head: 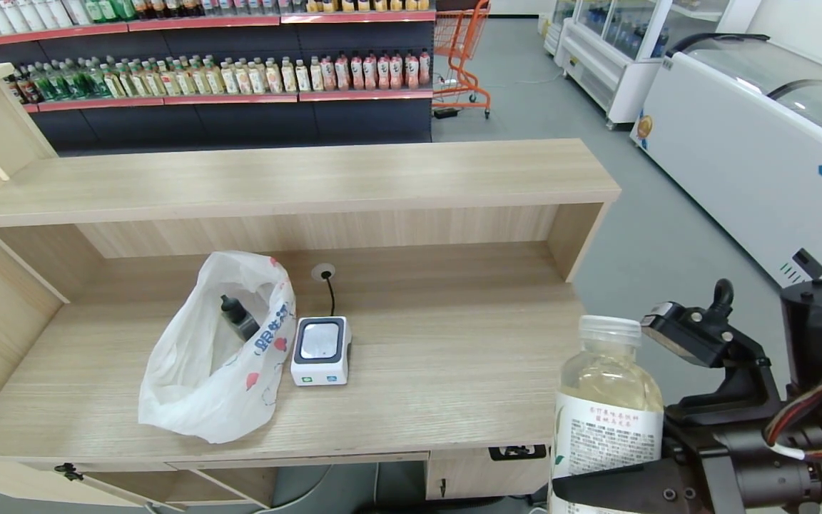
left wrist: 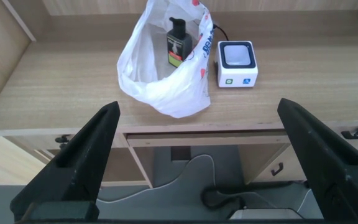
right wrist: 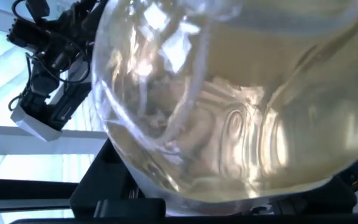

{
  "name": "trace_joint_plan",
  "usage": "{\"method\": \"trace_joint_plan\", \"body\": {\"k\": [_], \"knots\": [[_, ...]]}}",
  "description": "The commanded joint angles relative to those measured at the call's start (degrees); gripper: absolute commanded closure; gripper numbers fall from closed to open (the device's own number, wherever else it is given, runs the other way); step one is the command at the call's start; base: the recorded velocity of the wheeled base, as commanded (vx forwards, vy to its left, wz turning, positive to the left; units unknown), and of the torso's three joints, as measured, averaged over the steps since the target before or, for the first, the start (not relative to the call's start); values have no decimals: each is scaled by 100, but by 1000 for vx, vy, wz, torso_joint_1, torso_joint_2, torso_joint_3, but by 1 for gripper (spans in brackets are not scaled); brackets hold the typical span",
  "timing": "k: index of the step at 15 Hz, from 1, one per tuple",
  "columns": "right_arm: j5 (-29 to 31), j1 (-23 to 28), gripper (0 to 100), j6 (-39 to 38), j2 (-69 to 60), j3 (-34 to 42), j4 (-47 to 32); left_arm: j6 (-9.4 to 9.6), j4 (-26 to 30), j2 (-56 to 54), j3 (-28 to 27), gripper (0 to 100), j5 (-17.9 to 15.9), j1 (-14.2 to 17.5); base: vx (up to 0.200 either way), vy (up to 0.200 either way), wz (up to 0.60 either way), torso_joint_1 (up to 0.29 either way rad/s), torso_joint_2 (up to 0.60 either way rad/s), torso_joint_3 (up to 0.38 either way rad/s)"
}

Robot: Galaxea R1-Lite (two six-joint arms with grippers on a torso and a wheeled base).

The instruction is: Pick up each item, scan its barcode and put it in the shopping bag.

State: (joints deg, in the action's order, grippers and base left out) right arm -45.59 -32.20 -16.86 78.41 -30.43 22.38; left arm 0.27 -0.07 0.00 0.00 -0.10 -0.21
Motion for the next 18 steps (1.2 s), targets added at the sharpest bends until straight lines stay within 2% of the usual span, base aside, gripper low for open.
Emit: {"method": "trace_joint_plan", "body": {"k": [1, 18], "knots": [[-2, -15, 100, -10, -10, -25, -6, 0, -1, 0, 0, 0, 1, 3, 0, 0, 0, 0, 0, 0], [24, -24, 100, 7, 113, -60, 29, 0, -1, 0, 0, 0, 1, 3, 0, 0, 0, 0, 0, 0]]}}
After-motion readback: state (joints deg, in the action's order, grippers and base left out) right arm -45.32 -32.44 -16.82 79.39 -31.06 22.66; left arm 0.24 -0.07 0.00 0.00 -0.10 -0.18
